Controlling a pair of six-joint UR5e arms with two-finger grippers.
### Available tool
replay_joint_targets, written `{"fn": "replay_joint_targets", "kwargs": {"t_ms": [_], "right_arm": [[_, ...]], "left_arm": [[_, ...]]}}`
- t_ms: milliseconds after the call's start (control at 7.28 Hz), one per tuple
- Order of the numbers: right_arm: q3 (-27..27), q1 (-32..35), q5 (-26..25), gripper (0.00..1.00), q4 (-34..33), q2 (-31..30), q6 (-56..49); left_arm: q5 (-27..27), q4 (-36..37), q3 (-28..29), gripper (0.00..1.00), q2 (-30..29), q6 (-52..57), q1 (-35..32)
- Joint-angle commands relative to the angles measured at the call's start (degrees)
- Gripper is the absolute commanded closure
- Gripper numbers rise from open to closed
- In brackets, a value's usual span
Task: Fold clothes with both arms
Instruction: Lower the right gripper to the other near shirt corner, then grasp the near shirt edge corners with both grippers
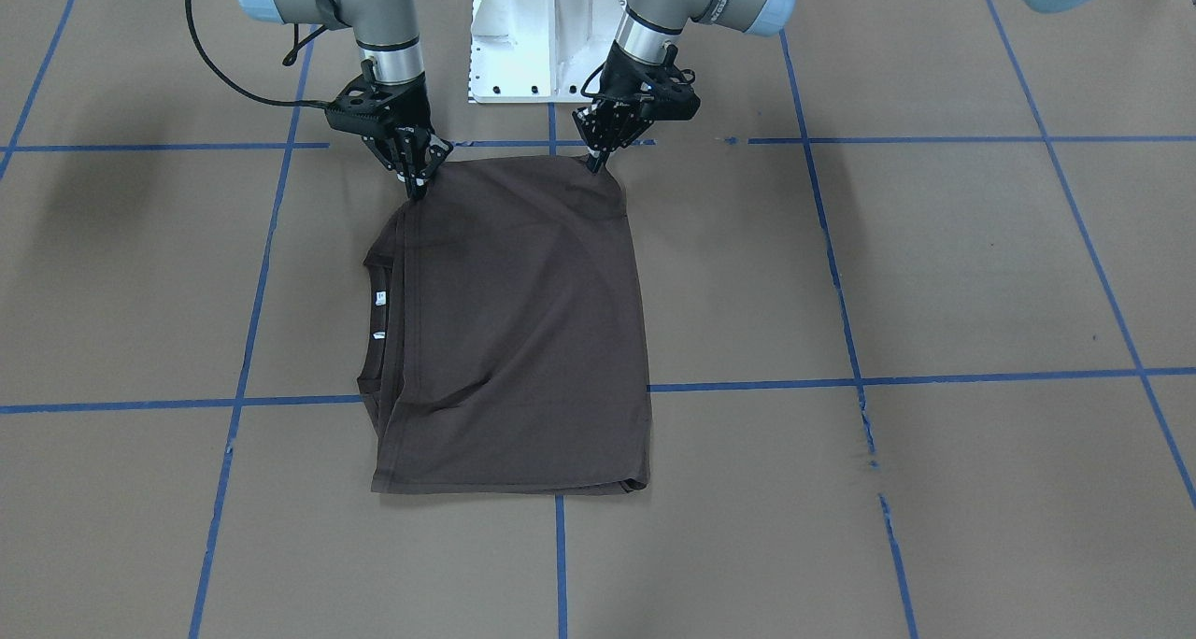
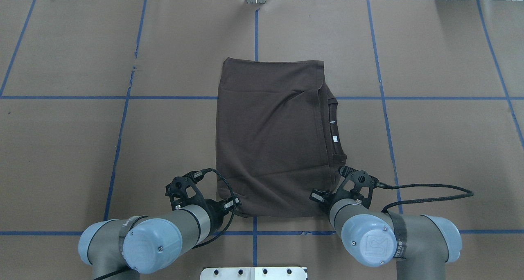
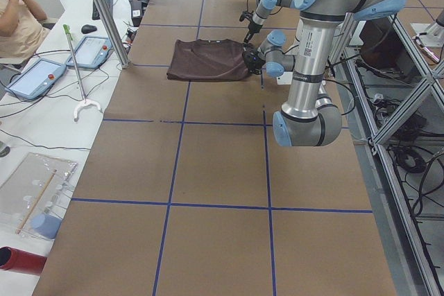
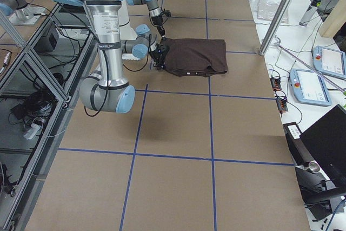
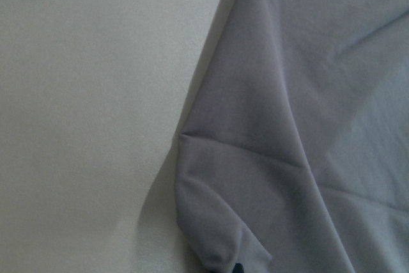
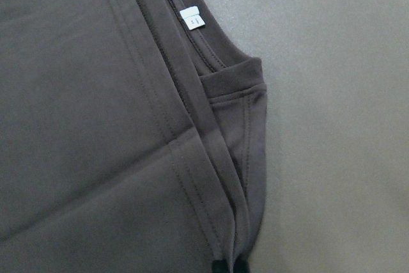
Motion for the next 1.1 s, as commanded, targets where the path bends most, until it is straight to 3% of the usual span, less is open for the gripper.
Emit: {"fn": "replay_joint_targets", "kwargs": {"t_ms": [0, 412, 686, 824, 961], "right_arm": [[3.57, 0.44, 0.44, 1.00, -2.50, 0.06, -0.34], [9.72, 0.61, 1.06, 1.00, -6.21, 0.50, -0.34], [25.49, -1.30, 3.78, 1.00, -21.86, 1.72, 0.18], [28.88, -2.02, 3.87, 1.00, -29.35, 5.56, 0.19], [28.39, -2.02, 3.96, 1.00, -32.82, 8.56, 0.10]], "left_arm": [[-0.54, 10.48, -10.85, 1.00, 0.33, 6.23, -0.42], [-3.78, 16.15, -16.62, 1.00, 0.33, 6.43, -0.68], [-7.20, 26.13, -26.25, 1.00, 0.33, 6.34, -0.68], [-8.44, 30.71, -30.92, 1.00, 0.24, 6.34, -0.68], [-8.97, 31.80, -30.88, 1.00, -0.02, 6.43, -0.68]]}}
